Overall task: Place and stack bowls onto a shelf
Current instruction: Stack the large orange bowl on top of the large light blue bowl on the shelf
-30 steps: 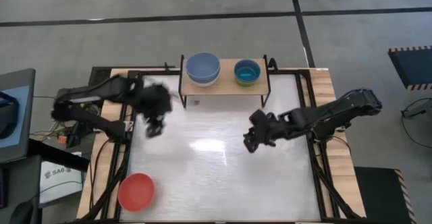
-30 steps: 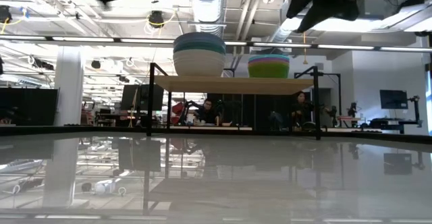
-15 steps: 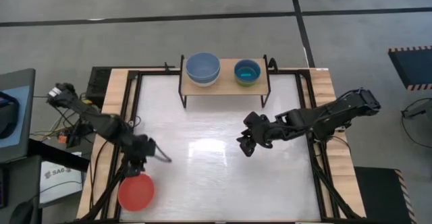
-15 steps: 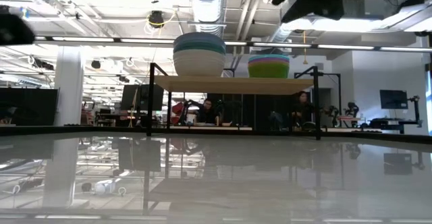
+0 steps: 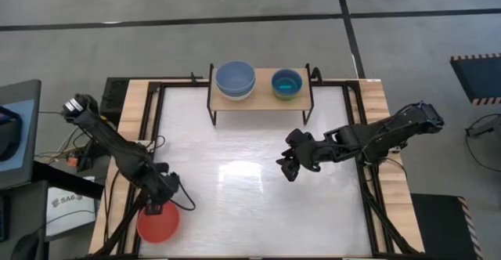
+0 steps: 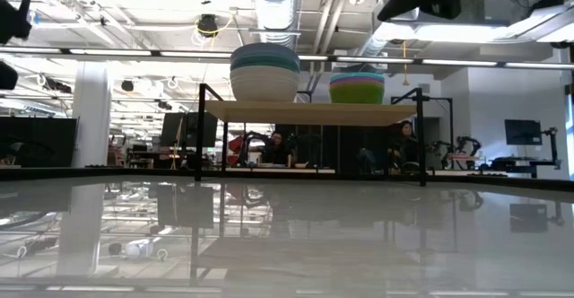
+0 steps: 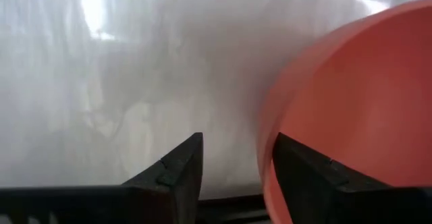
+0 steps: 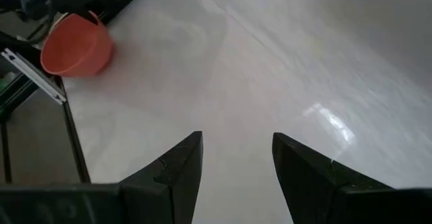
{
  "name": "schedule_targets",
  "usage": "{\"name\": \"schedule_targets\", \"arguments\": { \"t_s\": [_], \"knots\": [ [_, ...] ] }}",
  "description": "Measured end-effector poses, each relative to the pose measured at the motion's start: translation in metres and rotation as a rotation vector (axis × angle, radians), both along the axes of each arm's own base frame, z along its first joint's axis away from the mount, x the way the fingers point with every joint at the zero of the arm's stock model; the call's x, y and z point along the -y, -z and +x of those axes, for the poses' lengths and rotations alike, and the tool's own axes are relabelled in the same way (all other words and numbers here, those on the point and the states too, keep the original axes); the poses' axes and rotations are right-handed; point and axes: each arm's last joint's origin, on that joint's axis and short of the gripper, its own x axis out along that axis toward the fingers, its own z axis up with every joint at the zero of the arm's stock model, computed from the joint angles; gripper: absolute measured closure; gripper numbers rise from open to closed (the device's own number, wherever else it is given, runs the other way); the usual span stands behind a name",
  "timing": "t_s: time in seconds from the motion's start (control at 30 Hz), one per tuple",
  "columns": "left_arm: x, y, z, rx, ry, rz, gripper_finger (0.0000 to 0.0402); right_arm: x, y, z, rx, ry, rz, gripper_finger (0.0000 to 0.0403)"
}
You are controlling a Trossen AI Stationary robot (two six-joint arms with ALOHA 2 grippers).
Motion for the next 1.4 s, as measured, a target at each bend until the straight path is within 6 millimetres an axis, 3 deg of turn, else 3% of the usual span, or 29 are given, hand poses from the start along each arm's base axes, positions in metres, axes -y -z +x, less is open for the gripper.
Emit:
{"name": "schedule_targets", "arguments": {
  "t_s": [0.1,0.3,0.5,0.63,0.8,1.03,1.23,1.4],
  "knots": [
    [0.005,0.007,0.005,-0.031,-0.008,0.007,0.0278,0.0,0.0,0.0,-0.001,-0.004,-0.006,0.0196],
    [0.014,0.02,0.016,-0.031,-0.027,0.02,0.0384,0.008,0.0,0.002,-0.007,-0.015,-0.023,0.0196],
    [0.018,0.03,0.038,0.031,-0.266,0.014,0.0399,0.024,-0.002,0.009,0.022,-0.011,0.017,0.0196],
    [0.017,0.026,0.049,0.037,-0.381,0.01,0.04,0.028,-0.009,0.016,0.098,-0.043,0.039,0.0196],
    [0.015,0.01,0.062,0.097,-0.394,0.031,0.0401,0.029,-0.017,0.018,0.142,-0.085,0.058,0.0196],
    [-0.002,-0.034,0.088,0.237,-0.42,0.132,0.0401,0.027,-0.035,0.018,0.189,-0.103,0.057,0.0196],
    [-0.036,-0.08,0.117,0.383,-0.431,0.192,0.0401,0.024,-0.046,0.014,0.16,-0.127,0.039,0.0196],
    [-0.077,-0.112,0.133,0.473,-0.469,0.246,0.0402,0.025,-0.043,0.009,0.097,-0.124,0.027,0.0196]
  ]
}}
